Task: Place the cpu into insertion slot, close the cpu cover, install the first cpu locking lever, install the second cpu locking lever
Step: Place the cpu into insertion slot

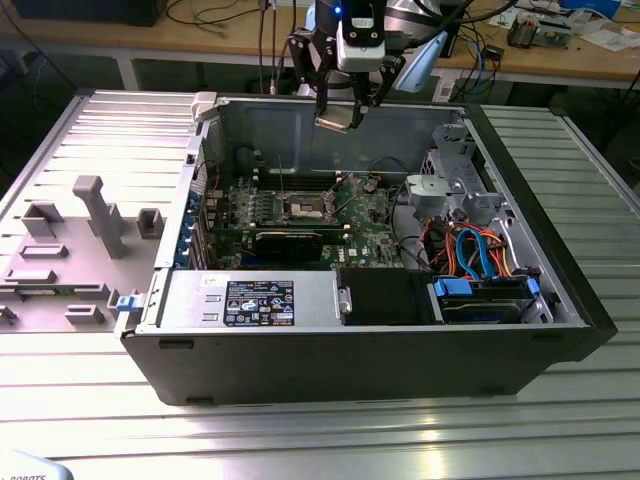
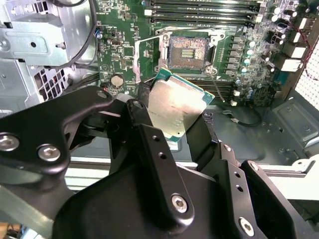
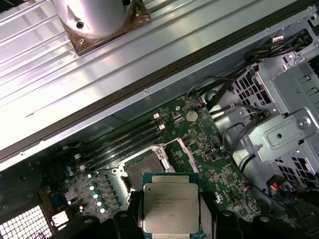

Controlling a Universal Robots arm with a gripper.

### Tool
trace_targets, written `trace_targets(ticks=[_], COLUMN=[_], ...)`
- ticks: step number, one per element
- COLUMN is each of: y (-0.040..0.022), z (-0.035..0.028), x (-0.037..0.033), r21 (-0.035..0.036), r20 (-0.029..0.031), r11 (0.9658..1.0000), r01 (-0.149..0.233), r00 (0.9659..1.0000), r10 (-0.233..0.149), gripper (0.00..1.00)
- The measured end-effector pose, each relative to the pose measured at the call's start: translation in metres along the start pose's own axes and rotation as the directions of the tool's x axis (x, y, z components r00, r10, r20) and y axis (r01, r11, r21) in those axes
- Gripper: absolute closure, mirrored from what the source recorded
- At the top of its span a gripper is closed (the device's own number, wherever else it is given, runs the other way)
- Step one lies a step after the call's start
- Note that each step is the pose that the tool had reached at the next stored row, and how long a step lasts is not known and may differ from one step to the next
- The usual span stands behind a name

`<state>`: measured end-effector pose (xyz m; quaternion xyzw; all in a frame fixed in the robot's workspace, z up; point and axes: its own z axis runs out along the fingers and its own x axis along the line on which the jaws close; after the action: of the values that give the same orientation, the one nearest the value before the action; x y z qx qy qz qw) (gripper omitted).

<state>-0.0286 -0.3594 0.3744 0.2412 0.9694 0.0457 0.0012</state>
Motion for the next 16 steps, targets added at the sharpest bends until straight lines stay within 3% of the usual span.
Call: trace_targets(ticks=[5, 9, 13, 16], y=[0.0, -0.0001, -0.0001, -0.0002], z=[0.0004, 0.0009, 0.0015, 0.0018], x=[0.0, 0.0, 0.0, 0.0], r21=[-0.0011, -0.0024, -0.0041, -0.0055], r20=[0.0036, 0.0091, 0.0138, 0.0174], r11=[0.9992, 0.9948, 0.9877, 0.9802], r01=[-0.041, -0.102, -0.156, -0.198], r00=[0.9992, 0.9947, 0.9877, 0.9801], r10=[0.041, 0.102, 0.156, 0.198], gripper=[0.46, 0.46, 0.46, 0.46])
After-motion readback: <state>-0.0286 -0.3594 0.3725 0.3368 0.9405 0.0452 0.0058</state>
